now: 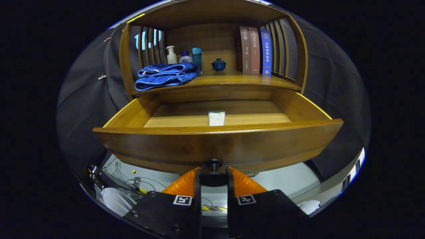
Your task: Pull open the drawer, take out the items inside it, and place them on the countertop above the cabinet.
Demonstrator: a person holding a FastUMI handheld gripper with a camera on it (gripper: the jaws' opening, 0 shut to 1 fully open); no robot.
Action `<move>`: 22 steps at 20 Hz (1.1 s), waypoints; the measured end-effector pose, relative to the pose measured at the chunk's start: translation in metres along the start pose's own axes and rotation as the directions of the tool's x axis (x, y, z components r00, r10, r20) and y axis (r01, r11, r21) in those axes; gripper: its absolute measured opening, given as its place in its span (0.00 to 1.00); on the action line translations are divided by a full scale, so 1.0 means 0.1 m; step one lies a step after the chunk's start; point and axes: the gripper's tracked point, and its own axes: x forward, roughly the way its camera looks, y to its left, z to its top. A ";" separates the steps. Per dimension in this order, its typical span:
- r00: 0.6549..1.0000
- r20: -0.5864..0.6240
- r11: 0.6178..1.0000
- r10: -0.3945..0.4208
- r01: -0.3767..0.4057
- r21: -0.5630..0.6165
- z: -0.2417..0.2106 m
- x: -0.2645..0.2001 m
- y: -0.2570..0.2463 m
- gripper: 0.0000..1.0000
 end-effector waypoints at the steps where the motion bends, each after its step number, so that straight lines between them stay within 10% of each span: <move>1: 1.000 -0.002 1.000 0.002 -0.002 0.004 -0.02 0.01 0.01 0.34; 8: 0.998 -0.055 1.000 -0.009 0.009 -0.007 -0.15 -0.02 -0.04 0.49; 11: 0.997 -0.078 0.999 0.012 -0.009 0.038 -0.05 -0.21 -0.03 1.00; 22: 0.998 -0.057 0.998 0.013 -0.016 -0.054 1.23 0.15 -0.03 1.00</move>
